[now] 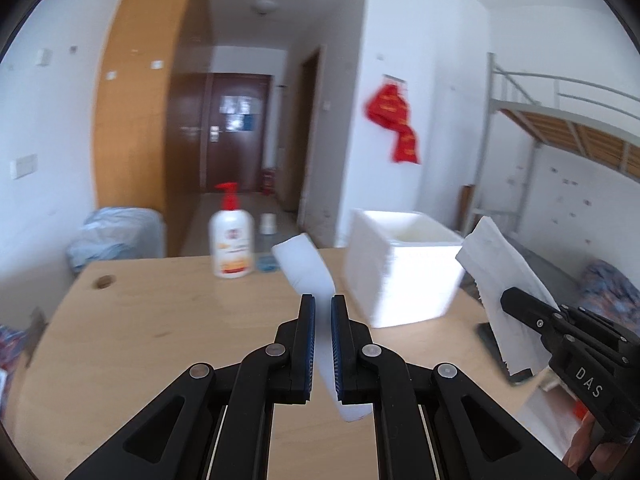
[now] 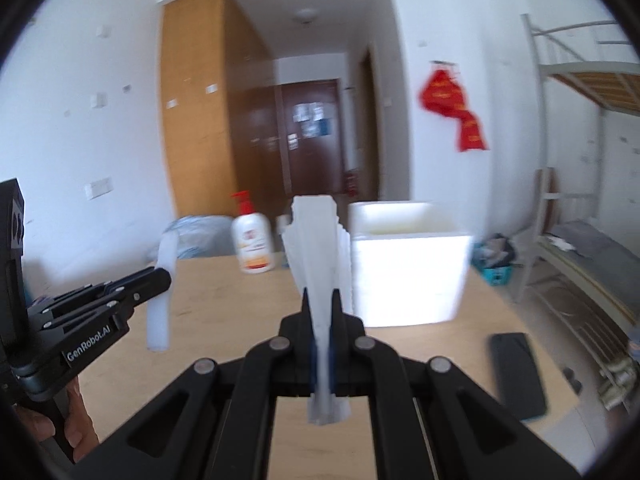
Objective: Organize soft objects
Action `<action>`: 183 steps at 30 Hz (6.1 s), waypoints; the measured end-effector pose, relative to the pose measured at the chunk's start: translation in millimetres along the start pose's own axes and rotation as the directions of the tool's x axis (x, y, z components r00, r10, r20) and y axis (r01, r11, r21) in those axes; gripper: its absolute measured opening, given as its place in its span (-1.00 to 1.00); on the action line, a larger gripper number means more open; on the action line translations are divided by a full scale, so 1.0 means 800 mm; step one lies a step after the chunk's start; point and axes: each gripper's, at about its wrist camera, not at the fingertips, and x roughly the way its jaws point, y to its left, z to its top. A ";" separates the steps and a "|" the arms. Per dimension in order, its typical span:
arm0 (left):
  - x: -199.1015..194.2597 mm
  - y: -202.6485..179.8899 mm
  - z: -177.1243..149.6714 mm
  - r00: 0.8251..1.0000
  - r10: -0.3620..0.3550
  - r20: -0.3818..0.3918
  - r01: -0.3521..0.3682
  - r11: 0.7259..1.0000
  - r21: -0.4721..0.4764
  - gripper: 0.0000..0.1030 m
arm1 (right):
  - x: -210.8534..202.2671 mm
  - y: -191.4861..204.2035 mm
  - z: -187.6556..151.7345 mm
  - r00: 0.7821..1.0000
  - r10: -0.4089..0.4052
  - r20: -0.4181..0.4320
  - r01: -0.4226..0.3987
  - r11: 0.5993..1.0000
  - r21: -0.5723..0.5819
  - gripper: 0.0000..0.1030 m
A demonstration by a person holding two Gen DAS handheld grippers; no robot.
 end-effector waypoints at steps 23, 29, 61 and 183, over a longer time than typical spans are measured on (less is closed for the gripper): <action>0.076 -0.086 0.028 0.989 -0.148 -0.020 0.149 0.985 0.086 -0.84 | 0.007 -0.067 0.012 0.989 -0.149 0.010 0.148 0.986 0.079 -0.88; 0.106 -0.091 0.044 0.989 -0.144 -0.017 0.145 0.986 0.084 -0.84 | 0.033 -0.077 0.024 0.989 -0.146 0.003 0.145 0.987 0.070 -0.87; 0.287 -0.123 0.105 0.985 -0.167 -0.048 0.171 0.980 0.105 -0.84 | 0.174 -0.136 0.082 0.991 -0.123 -0.056 0.126 0.990 0.069 -0.87; -0.130 0.062 -0.046 0.855 0.471 0.218 -0.451 0.882 -0.138 0.99 | -0.024 0.079 -0.016 0.981 0.099 0.167 -0.090 0.994 -0.061 0.99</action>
